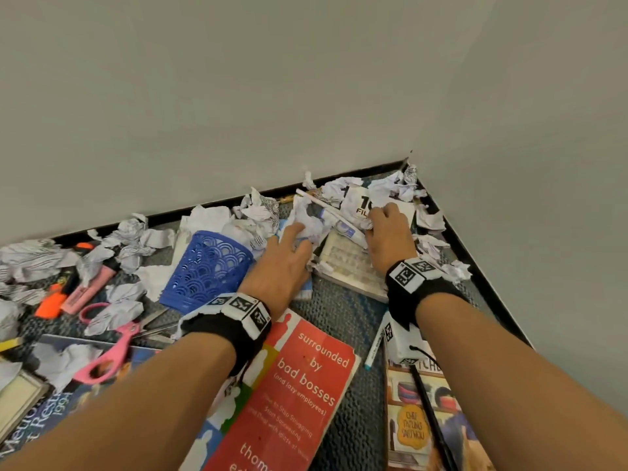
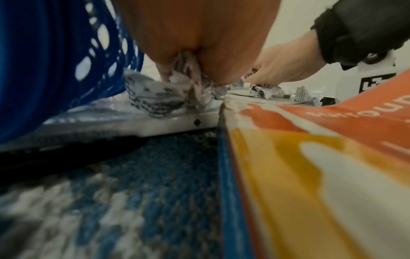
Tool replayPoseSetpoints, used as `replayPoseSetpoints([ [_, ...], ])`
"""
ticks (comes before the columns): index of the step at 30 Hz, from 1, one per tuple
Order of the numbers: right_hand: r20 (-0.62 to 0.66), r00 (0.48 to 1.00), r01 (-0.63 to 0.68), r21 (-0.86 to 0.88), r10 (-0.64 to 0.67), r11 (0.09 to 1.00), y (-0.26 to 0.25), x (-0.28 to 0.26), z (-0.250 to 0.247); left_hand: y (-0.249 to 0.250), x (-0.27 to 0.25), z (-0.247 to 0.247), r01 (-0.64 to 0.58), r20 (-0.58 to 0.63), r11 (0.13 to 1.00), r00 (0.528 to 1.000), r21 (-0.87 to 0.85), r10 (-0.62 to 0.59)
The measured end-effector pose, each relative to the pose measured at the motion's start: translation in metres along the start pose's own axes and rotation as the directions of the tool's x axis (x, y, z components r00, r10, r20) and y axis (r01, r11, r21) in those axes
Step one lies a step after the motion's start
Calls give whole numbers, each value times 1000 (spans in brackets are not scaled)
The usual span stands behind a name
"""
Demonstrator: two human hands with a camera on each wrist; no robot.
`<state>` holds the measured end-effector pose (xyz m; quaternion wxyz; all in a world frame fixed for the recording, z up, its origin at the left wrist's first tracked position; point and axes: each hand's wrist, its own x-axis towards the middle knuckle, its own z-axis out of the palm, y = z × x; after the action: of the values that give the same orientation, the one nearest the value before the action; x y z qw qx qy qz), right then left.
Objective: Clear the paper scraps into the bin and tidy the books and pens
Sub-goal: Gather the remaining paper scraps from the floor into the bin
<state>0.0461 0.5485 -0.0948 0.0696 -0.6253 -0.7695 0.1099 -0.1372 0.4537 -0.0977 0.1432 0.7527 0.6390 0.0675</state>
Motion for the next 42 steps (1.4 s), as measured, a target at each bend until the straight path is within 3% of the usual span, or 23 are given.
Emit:
replayPoseSetpoints([
  [2, 34, 999, -33, -7, 34, 999, 1, 1, -4, 3, 2, -7, 17, -50, 1000, 999, -10, -18],
  [4, 27, 998, -64, 94, 62, 994, 4, -4, -10, 9, 2, -16, 11, -122, 1000, 992, -20, -14],
  [7, -164, 981, -69, 209, 105, 975, 20, -18, -24, 19, 8, -26, 1, -171, 1000, 985, -12, -3],
  [10, -330, 934, -111, 88, 134, 990, 47, -31, -37, 31, 19, -32, 4, -156, 1000, 988, -12, -6],
  [12, -270, 955, -144, -57, 124, 988, 66, -40, -38, 41, 29, -36, -5, -127, 999, 992, 32, 9],
  [14, -91, 988, -140, -217, 123, 966, 82, -50, -32, 52, 38, -39, 25, -91, 999, 996, 36, -22],
  [16, 25, 991, -119, -261, 130, 958, 94, -57, -25, 58, 47, -39, 101, -87, 995, 991, -26, -103],
  [19, 32, 997, -58, -246, 68, 967, 99, -66, -21, 60, 50, -35, 242, -87, 959, 963, -146, -256],
  [22, 6, 1000, 27, -254, -27, 967, 95, -76, -17, 58, 45, -22, 295, -72, 954, 952, -60, -299],
  [24, 24, 997, -63, -195, 69, 979, 94, -78, -13, 52, 43, -10, 327, -58, 945, 944, 0, -326],
  [27, 100, 988, -96, -178, 115, 979, 98, -79, -3, 41, 46, 5, 343, -24, 931, 939, 121, -343],
  [30, 101, 975, -192, -56, 197, 980, 88, -82, -5, 35, 50, 4, 378, 21, 924, 925, 53, -379],
  [33, 91, 965, -253, 54, 247, 966, 82, -82, -8, 30, 49, -4, 333, 16, 929, 941, 160, -339],
  [37, 174, 927, -347, 63, 332, 936, 81, -77, -20, 35, 41, -16, 230, 62, 934, 965, 273, -256],
  [42, 119, 894, -447, 276, 432, 851, 82, -94, -49, 76, 35, -34, 31, 33, 991, 999, 131, -36],
])
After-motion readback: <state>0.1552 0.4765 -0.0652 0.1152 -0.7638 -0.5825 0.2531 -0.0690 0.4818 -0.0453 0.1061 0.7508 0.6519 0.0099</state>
